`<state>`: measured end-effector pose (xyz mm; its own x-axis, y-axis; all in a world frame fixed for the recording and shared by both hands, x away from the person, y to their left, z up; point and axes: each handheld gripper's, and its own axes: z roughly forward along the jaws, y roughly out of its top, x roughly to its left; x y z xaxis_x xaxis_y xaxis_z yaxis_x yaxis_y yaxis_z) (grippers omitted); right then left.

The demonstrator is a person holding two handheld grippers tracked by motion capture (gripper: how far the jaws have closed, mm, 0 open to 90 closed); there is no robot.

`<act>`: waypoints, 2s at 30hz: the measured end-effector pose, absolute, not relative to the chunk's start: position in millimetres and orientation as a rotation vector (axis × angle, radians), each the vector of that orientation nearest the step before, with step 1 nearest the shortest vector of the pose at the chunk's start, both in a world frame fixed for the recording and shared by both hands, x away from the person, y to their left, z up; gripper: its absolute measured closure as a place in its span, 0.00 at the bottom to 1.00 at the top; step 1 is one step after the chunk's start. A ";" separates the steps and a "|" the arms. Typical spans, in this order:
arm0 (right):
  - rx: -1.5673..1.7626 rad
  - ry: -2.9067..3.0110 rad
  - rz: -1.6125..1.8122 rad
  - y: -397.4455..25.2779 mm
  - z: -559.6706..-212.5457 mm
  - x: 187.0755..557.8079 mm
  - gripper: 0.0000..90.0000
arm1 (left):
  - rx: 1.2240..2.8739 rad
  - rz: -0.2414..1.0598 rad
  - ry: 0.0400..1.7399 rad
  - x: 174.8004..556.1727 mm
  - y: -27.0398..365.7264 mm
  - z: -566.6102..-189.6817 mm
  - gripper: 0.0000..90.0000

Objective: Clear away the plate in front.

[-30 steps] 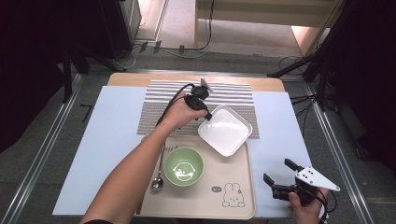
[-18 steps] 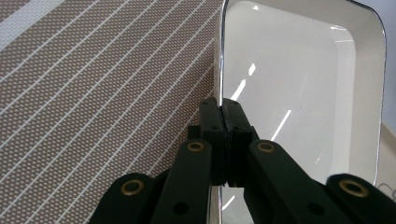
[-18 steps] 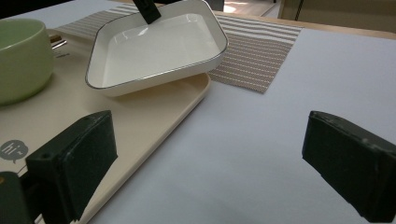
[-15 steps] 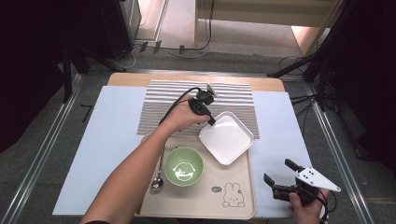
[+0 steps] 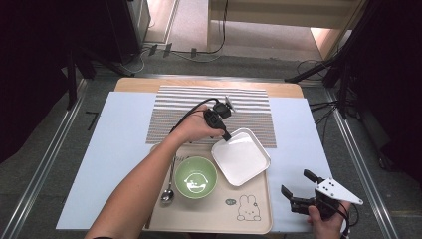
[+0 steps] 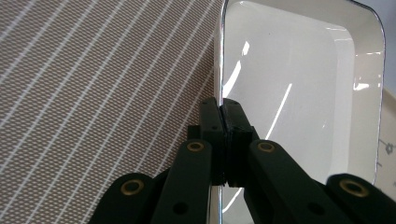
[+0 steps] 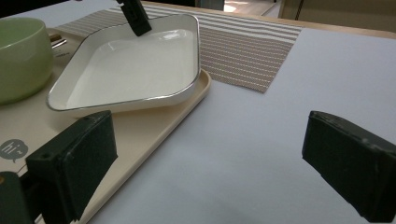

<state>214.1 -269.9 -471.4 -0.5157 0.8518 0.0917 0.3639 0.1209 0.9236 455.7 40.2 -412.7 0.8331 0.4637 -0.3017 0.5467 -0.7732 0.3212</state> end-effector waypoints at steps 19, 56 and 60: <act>1.168 1.943 1.388 -268.3 -472.0 215.3 0.03 | 2.693 -0.323 0.493 437.9 25.3 -415.9 1.00; 1.167 1.943 1.389 -269.2 -471.5 214.8 0.03 | 2.785 -0.389 0.276 424.1 1.4 -422.3 1.00; 1.173 1.942 1.390 -269.5 -471.6 214.5 0.03 | 2.804 -0.396 0.251 422.9 -2.5 -422.4 1.00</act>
